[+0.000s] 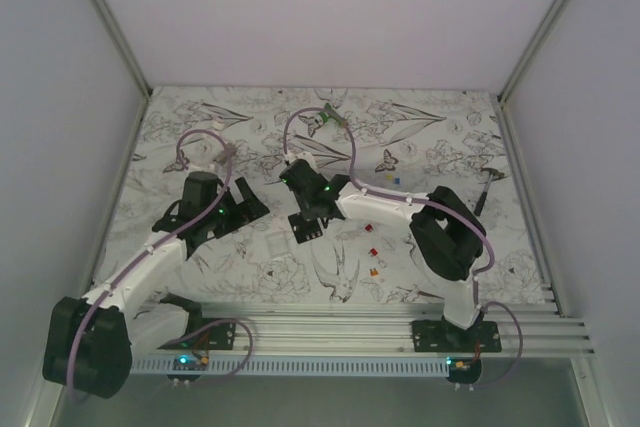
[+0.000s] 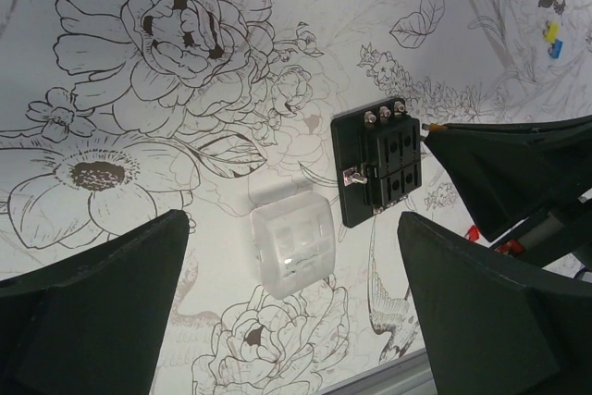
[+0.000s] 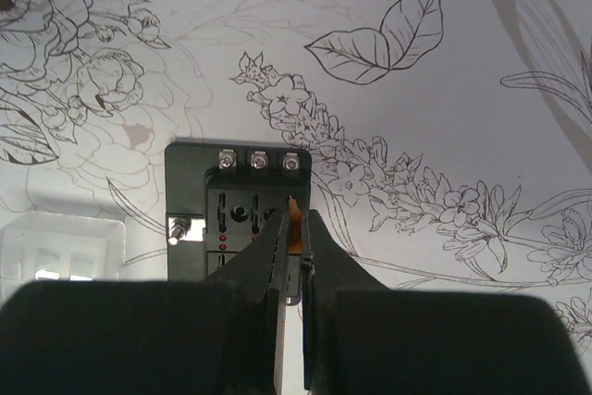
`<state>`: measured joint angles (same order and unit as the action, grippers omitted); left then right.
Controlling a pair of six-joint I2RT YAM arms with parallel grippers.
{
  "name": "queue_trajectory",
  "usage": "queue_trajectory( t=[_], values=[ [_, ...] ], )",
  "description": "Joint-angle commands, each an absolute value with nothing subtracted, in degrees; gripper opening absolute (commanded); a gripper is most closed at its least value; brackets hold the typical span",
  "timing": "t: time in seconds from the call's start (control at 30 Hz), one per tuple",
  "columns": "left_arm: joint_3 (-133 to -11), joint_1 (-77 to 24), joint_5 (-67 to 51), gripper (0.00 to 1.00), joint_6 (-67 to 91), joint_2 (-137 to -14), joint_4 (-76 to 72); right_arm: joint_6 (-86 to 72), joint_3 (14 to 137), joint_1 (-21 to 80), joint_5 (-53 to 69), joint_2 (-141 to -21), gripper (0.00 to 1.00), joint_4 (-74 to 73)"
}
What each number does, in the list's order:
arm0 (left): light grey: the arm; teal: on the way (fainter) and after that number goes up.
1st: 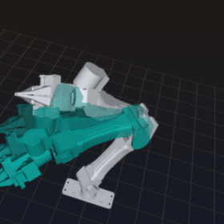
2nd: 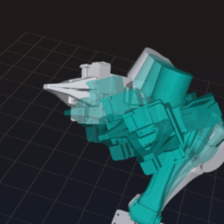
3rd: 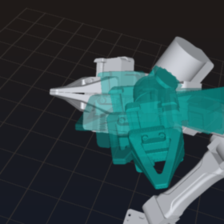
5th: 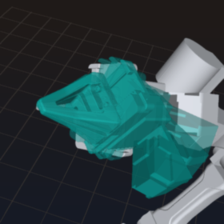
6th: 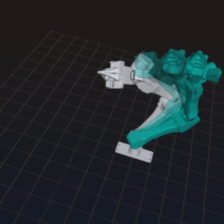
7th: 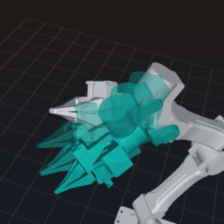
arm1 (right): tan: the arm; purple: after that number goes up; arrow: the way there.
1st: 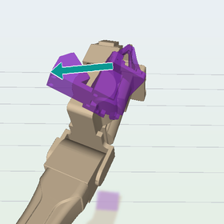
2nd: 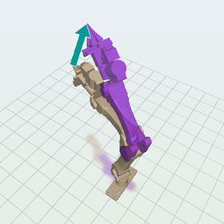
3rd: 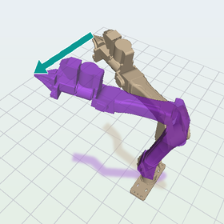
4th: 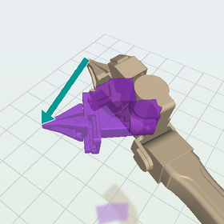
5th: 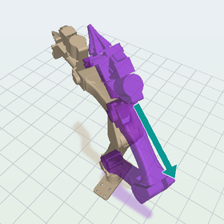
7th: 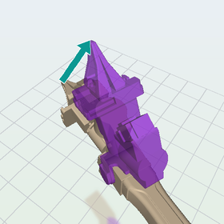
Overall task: Snap on the fuse box
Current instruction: Install the fuse at the fuse box base.
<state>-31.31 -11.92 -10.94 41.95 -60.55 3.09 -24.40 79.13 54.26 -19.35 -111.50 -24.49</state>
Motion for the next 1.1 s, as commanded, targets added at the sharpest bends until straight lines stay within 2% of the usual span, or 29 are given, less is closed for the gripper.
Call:
queue_trajectory(
  t=[0.0,1.07],
  values=[
    [-32.1,-11.4,-9.8,1.0,41.2,-61.5,4.9,-23.3,82.1,55.2,-21.3,-112.9,0.0,-25.9],
    [-32.4,-11.4,-10.3,1.0,41.2,-62.1,5.0,-20.3,85.5,55.5,-20.0,-116.3,0.0,-31.8]
  ],
)
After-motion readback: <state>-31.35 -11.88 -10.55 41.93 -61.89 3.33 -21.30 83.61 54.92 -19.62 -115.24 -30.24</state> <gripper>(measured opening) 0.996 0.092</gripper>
